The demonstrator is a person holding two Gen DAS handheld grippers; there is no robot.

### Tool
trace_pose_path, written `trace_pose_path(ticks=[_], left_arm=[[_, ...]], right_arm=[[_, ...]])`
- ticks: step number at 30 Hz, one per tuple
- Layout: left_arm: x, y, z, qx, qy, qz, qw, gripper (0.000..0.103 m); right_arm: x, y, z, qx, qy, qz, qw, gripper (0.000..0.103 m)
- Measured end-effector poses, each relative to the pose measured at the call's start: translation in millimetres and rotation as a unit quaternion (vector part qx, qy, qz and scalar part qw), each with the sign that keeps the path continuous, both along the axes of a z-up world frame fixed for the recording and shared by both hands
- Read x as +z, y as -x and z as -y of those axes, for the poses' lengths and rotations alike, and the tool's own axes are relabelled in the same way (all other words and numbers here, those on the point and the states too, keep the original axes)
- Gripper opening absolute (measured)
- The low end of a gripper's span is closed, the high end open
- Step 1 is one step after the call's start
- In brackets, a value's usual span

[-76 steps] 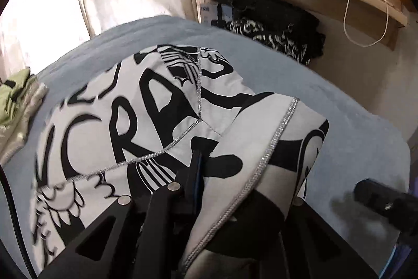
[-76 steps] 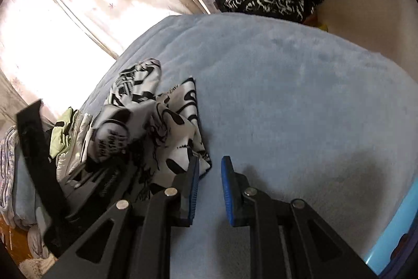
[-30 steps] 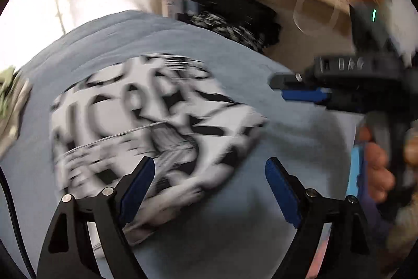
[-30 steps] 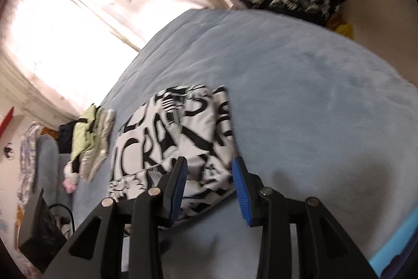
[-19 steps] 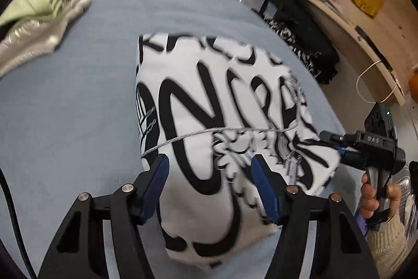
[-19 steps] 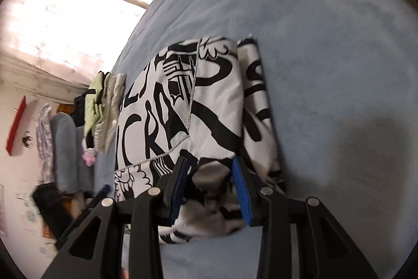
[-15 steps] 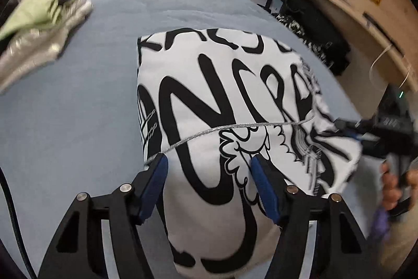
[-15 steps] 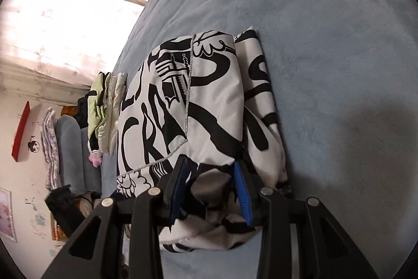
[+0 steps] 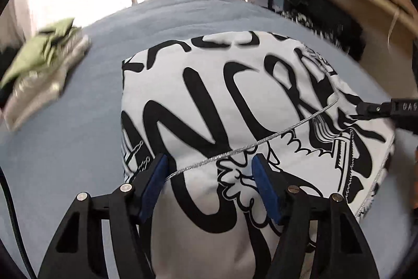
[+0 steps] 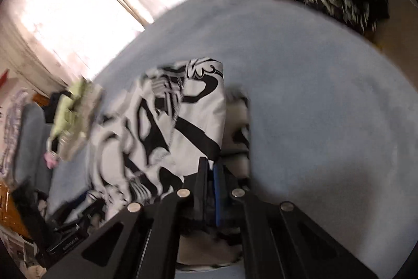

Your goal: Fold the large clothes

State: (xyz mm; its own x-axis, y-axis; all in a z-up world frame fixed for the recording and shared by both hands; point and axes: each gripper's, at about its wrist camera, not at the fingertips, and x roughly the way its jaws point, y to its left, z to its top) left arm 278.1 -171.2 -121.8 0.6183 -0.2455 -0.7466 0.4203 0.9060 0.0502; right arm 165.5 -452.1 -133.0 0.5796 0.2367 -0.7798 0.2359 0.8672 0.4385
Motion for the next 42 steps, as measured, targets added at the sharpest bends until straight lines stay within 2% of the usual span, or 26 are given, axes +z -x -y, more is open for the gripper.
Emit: trace_pose_path(ticks=[2,7,11,12,14,17,21,23,27,29,31,32,35,39,42], left_arm=[[-3.8,3.3,-0.7,-0.005,-0.001,0.01,0.9999,0.065],[-0.7,1.9,-8.3,-0.024,0.011,0.004,0.9997,0.065],[18.0,-8.2,-22.1,-0.038,0.035,-0.037,0.998,0.065],[27.6,-11.0,-28.8,-0.032,0.056,-0.044,0.997,0.065],[46.9,-15.5,-37.6,-0.01,0.088,-0.029,0.9957,0.065],[64.9,-27.6,-35.2,0.033,0.107,-0.007,0.9937,0.064],[56.8,-54.7,-11.0,0.087,0.088,-0.01,0.9923,0.045],[46.3,-67.1,-1.1,0.102,0.078,-0.018,0.9915,0.044],[34.2,-85.7,7.8,0.129,0.049,0.003,0.9905,0.044],[29.7,-90.6,6.4,0.132,0.042,0.001,0.9904,0.048],[21.5,-92.1,4.2,0.129,0.027,0.005,0.9913,0.059],[15.5,-93.6,2.3,0.13,0.018,0.005,0.9914,0.062],[3.2,-98.4,-3.8,0.134,0.027,-0.006,0.9906,0.067],[-2.9,-100.3,1.1,0.139,0.01,-0.002,0.9902,0.069],[-5.2,-102.1,-0.1,0.14,0.012,-0.003,0.9901,0.071]], right_arm=[[-6.3,4.7,2.2,0.0,-0.006,0.002,1.0,0.003],[1.9,6.0,0.0,0.011,-0.011,-0.008,1.0,0.005],[15.8,5.0,8.2,0.009,-0.033,-0.033,0.999,0.009],[21.9,6.3,12.2,0.002,-0.033,-0.028,0.999,0.009],[37.3,6.2,15.8,-0.011,-0.02,-0.003,1.0,0.01],[51.3,-6.9,9.4,-0.014,-0.007,0.024,1.0,0.016],[54.2,-42.7,-18.6,0.002,-0.006,0.036,0.999,0.016],[54.1,-64.2,-38.3,0.013,0.006,0.043,0.999,0.016],[44.8,-93.6,-60.7,0.033,0.051,0.052,0.997,0.017],[26.7,-107.8,-63.0,0.04,0.069,0.03,0.996,0.016],[9.3,-115.3,-59.1,0.032,0.077,0.001,0.997,0.016],[-1.3,-117.2,-54.6,0.026,0.063,-0.009,0.998,0.016],[-15.5,-115.3,-46.0,0.015,0.027,-0.006,1.0,0.016],[-22.4,-112.1,-49.4,0.017,0.043,0.011,0.999,0.016],[-26.4,-110.1,-45.2,0.014,0.027,0.022,0.999,0.016]])
